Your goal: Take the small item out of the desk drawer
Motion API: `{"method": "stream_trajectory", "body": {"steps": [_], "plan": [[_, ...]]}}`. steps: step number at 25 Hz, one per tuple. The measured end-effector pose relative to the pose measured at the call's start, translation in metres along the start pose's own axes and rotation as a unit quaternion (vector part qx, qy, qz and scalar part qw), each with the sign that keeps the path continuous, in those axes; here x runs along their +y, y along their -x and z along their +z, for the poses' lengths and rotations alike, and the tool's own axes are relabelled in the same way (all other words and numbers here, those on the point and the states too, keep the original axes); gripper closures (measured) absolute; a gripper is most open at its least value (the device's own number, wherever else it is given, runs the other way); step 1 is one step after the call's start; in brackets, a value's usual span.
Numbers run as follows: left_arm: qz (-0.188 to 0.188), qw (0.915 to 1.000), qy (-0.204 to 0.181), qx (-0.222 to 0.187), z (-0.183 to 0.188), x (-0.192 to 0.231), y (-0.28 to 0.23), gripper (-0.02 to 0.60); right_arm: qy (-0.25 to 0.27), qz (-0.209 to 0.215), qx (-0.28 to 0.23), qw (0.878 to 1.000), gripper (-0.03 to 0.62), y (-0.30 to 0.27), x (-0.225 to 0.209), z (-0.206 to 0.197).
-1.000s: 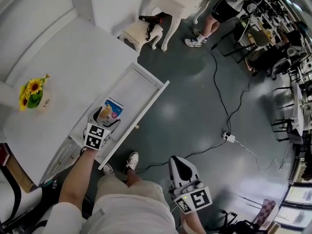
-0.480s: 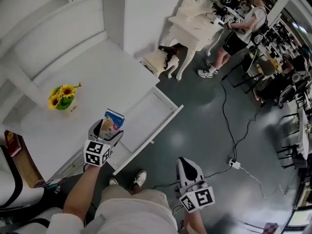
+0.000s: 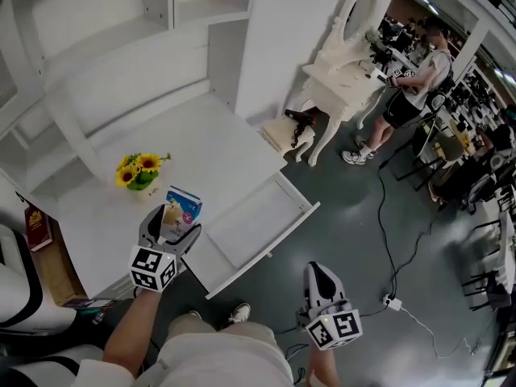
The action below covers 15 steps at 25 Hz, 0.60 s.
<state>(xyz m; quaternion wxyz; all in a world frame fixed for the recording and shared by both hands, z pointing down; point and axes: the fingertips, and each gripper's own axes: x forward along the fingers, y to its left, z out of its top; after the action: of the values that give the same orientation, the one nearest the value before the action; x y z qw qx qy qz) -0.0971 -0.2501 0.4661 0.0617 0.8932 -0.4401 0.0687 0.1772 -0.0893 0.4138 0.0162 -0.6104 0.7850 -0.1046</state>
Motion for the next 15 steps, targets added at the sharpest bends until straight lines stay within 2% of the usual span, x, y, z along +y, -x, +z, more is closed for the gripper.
{"method": "stream_trajectory", "body": {"steps": [4,15], "plan": [[0.013,0.9991,-0.001,-0.039,0.035,0.014,0.029,0.141,-0.038,0.011,-0.018,0.999,0.585,-0.01,0.007,0.012],[0.045,0.9903,-0.006,-0.131,0.102,0.054,0.091,0.141,-0.024,0.011,-0.04,0.999,0.585,-0.039,0.016,0.037]]}}
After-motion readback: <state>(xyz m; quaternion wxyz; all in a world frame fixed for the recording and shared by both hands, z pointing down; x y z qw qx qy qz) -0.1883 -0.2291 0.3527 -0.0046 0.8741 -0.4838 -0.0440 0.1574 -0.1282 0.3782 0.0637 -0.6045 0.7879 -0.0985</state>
